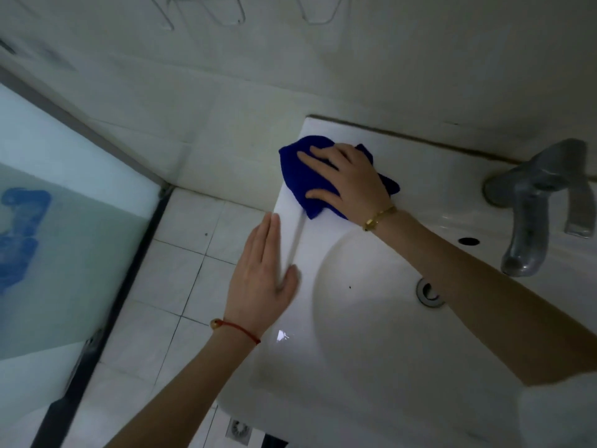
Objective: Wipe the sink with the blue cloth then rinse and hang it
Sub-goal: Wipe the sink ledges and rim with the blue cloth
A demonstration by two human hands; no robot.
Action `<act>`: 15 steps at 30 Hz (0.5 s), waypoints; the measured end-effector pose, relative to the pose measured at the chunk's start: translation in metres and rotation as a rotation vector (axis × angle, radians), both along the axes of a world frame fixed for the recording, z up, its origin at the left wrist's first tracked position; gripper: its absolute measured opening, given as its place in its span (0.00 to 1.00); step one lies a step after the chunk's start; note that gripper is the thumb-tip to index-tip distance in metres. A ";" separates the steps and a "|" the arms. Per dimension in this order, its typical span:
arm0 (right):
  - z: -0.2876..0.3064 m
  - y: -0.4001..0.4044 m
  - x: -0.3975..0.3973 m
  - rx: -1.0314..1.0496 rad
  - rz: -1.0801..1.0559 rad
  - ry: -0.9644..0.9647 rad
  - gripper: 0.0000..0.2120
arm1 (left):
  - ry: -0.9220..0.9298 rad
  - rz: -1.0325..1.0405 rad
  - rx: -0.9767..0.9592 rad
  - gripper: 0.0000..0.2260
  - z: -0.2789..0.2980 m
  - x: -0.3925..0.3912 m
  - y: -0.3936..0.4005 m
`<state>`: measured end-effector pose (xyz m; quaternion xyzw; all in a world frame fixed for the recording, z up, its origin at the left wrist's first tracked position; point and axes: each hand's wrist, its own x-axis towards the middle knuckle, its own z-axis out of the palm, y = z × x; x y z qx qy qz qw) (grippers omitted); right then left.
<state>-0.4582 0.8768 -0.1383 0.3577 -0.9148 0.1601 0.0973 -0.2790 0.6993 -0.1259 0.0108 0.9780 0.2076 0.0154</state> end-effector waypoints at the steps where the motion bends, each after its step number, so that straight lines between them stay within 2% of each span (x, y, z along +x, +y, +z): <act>1: -0.001 0.007 -0.001 0.021 0.049 -0.007 0.29 | -0.001 0.004 0.001 0.35 0.000 0.009 -0.002; 3: 0.001 0.012 -0.013 0.034 0.035 -0.005 0.29 | -0.008 0.008 0.006 0.34 0.000 0.019 -0.004; 8: 0.005 -0.007 -0.015 -0.064 -0.181 -0.037 0.27 | -0.008 0.026 0.032 0.33 -0.002 0.021 -0.002; 12: -0.004 -0.021 0.035 -0.054 0.062 -0.027 0.26 | -0.006 0.035 0.024 0.33 -0.002 0.020 0.000; 15: 0.004 -0.021 0.018 0.009 0.118 -0.023 0.26 | -0.004 0.041 0.041 0.34 0.000 0.020 0.001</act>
